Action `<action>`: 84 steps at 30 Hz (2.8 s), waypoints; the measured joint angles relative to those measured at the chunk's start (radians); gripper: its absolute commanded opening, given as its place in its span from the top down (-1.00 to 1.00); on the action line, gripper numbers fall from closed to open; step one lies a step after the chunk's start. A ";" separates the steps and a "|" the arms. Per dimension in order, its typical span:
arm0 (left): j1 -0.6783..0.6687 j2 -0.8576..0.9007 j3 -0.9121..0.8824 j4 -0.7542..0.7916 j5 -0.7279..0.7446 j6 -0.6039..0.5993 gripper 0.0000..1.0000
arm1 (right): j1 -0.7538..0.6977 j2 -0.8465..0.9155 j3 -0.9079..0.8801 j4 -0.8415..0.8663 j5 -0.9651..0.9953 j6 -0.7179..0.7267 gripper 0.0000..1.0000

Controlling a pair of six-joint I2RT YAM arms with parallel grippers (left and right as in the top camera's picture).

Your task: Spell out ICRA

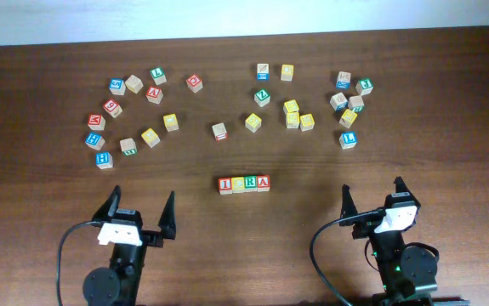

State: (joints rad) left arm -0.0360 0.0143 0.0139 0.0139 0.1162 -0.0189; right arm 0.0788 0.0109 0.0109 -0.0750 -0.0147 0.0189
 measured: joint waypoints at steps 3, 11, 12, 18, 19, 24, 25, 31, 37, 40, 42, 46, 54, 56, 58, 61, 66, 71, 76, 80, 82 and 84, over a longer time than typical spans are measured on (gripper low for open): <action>0.000 -0.001 -0.003 -0.084 -0.046 0.000 -0.98 | 0.000 0.000 0.000 0.000 0.000 0.000 -0.97; 0.028 -0.002 -0.003 -0.090 -0.117 -0.004 -0.98 | 0.000 0.000 0.000 0.000 0.000 0.000 -0.97; 0.041 -0.002 -0.003 -0.090 -0.121 -0.004 -0.98 | 0.000 0.000 0.000 0.000 0.000 0.000 -0.97; 0.055 -0.002 -0.003 -0.090 -0.158 -0.012 -0.98 | 0.000 0.000 0.000 0.000 0.000 0.000 -0.97; 0.055 -0.002 -0.003 -0.090 -0.166 -0.027 -0.98 | 0.000 0.000 0.000 0.000 0.000 -0.001 -0.97; 0.035 -0.002 -0.003 -0.089 -0.185 -0.031 -0.98 | 0.000 0.000 0.000 0.000 0.000 0.000 -0.97; 0.031 -0.002 -0.003 -0.089 -0.184 -0.022 -0.98 | 0.000 0.000 0.000 0.000 0.000 0.000 -0.97; 0.030 -0.002 -0.003 -0.089 -0.174 0.000 -0.98 | 0.000 0.000 0.000 0.000 0.000 0.000 -0.97; 0.029 -0.002 -0.003 -0.090 -0.173 0.000 -0.98 | 0.000 0.000 0.000 0.000 0.000 -0.001 -0.97; 0.030 -0.002 -0.003 -0.090 -0.172 0.000 -0.98 | 0.000 0.000 0.000 0.000 0.000 0.000 -0.97; 0.030 -0.002 -0.003 -0.090 -0.173 0.000 -0.98 | 0.000 0.000 0.000 0.000 0.000 0.000 -0.97; 0.030 -0.002 -0.003 -0.090 -0.173 0.000 -0.98 | 0.000 0.000 0.000 0.000 0.000 0.000 -0.97; 0.030 -0.002 -0.003 -0.089 -0.172 0.000 -0.98 | 0.000 0.000 0.000 0.000 0.000 0.000 -0.97; 0.030 -0.002 -0.003 -0.089 -0.173 0.000 -0.98 | 0.000 0.000 0.000 0.000 0.000 0.000 -0.97; 0.029 -0.002 -0.003 -0.090 -0.173 0.000 -0.98 | 0.000 0.000 0.000 0.000 0.000 0.000 -0.97; 0.030 -0.002 -0.003 -0.089 -0.172 0.000 -0.98 | 0.000 0.000 0.000 0.000 0.000 0.000 -0.97; 0.029 -0.002 -0.003 -0.090 -0.172 0.000 -0.98 | 0.000 0.000 0.000 0.000 0.000 0.000 -0.97; 0.030 -0.002 -0.003 -0.089 -0.173 0.000 -0.98 | 0.000 0.000 0.000 0.000 0.000 0.000 -0.97; 0.030 -0.002 -0.003 -0.089 -0.173 0.000 -0.98 | 0.000 0.000 0.000 0.000 0.000 -0.001 -0.97; 0.030 -0.002 -0.003 -0.090 -0.173 0.000 -0.98 | 0.000 0.000 0.000 0.000 0.000 0.000 -0.96; 0.029 -0.002 -0.003 -0.089 -0.173 0.000 -0.98 | 0.000 0.000 0.000 0.000 0.000 -0.001 -0.97; 0.030 -0.002 -0.003 -0.090 -0.173 0.000 -0.98 | 0.000 0.000 0.000 0.000 0.000 0.000 -0.97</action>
State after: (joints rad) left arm -0.0063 0.0128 0.0113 -0.0757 -0.0566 -0.0189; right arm 0.0788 0.0109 0.0109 -0.0750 -0.0147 0.0185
